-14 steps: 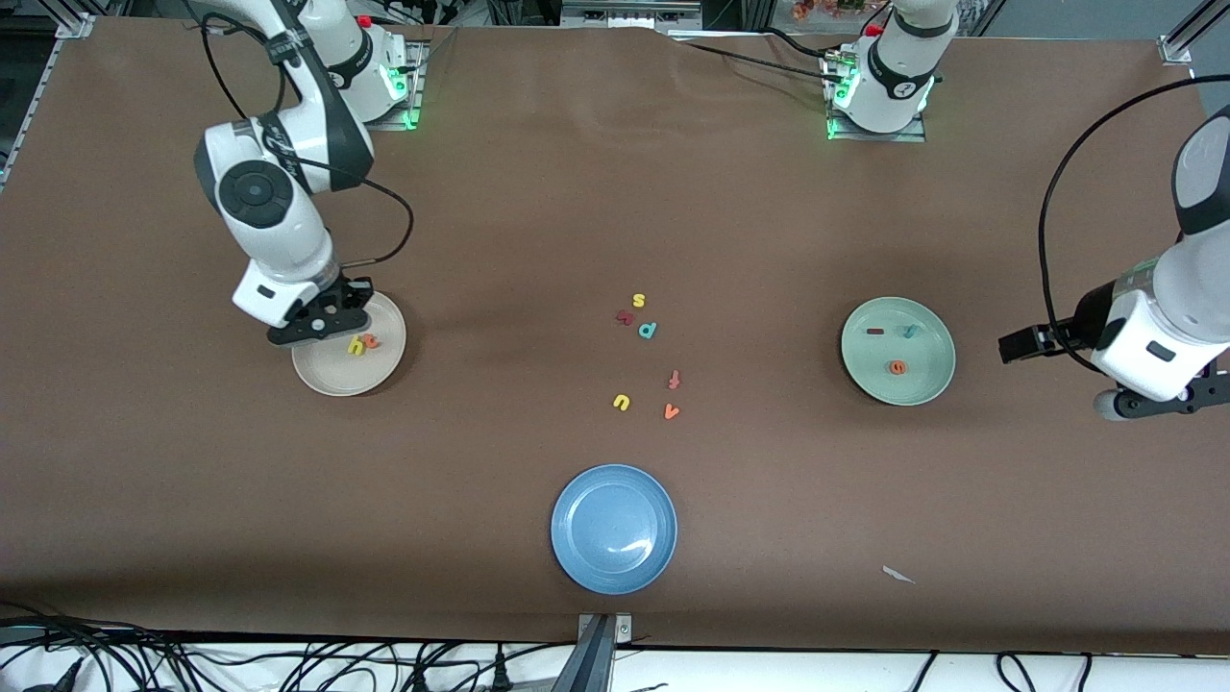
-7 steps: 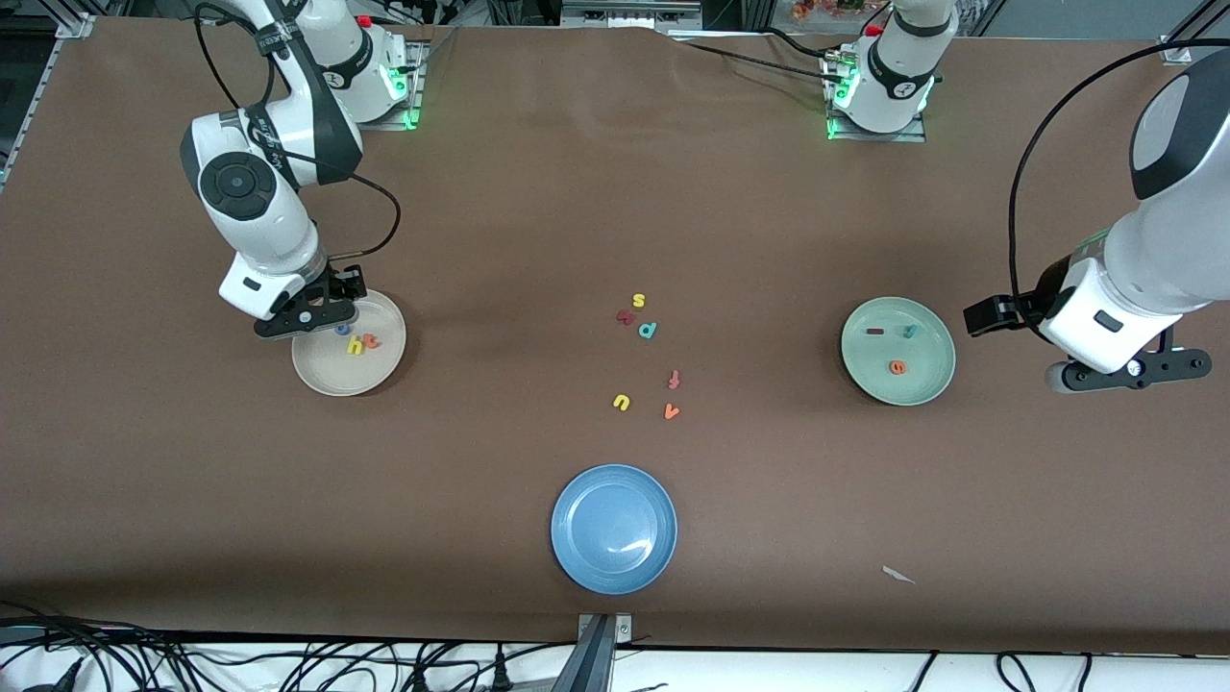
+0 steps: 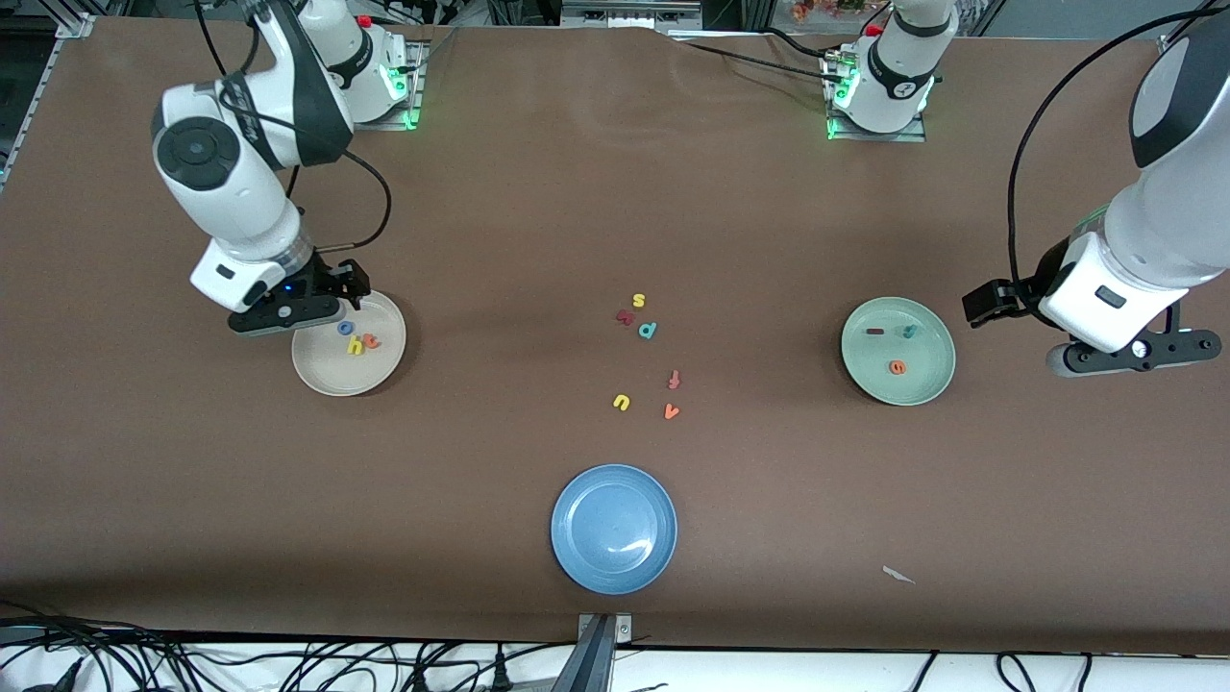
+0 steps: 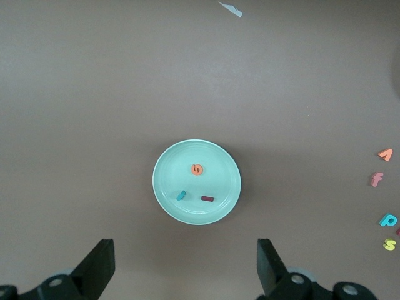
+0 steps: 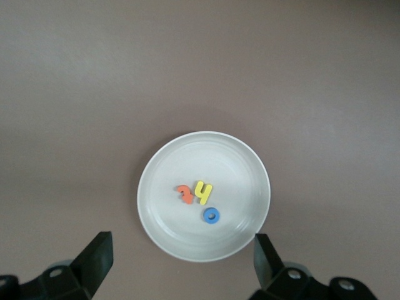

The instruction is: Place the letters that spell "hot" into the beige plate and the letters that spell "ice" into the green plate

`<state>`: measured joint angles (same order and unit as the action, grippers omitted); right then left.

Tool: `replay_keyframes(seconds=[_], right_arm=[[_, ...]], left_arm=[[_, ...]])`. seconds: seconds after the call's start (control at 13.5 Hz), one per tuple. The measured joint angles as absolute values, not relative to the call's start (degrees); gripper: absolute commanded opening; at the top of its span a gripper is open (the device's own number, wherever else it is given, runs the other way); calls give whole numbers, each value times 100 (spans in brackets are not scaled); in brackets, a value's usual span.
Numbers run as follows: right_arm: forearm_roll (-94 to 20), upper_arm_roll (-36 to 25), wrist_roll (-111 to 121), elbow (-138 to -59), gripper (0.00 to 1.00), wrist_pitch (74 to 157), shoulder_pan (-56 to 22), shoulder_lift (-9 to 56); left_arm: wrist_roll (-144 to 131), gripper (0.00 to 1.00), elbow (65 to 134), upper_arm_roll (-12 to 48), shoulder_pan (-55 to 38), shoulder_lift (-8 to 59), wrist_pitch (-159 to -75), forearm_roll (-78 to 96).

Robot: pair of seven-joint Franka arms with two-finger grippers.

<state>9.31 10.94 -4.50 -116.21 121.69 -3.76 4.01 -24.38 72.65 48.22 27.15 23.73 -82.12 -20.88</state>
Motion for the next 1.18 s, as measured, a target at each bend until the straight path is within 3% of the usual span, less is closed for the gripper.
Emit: replay_keyframes(seconds=[0.22,0.44,0.81,1.03,1.18], right_arm=[[291,976,88,-10744,100,11207,-371,312],[139,646,399,-10074,100,10496,-341,311],[-53,1,707,-9173,100,9559,-501,313],[-70,-287,893,-9051,100,9445,-547,314],[-70,-312,909,-8966,100,9307,-548,322]], left_arm=[[-2445,100,7260,4601,2313,2340,-8210,-2088],[-2447,100,7251,3738,1588,2188,-8208,-1932],[-1806,100,7247,1073,-57,1792,-8208,-697],[-1740,100,7481,815,-260,1573,-8270,-570],[-1739,100,8132,812,-313,1183,-8799,-570]])
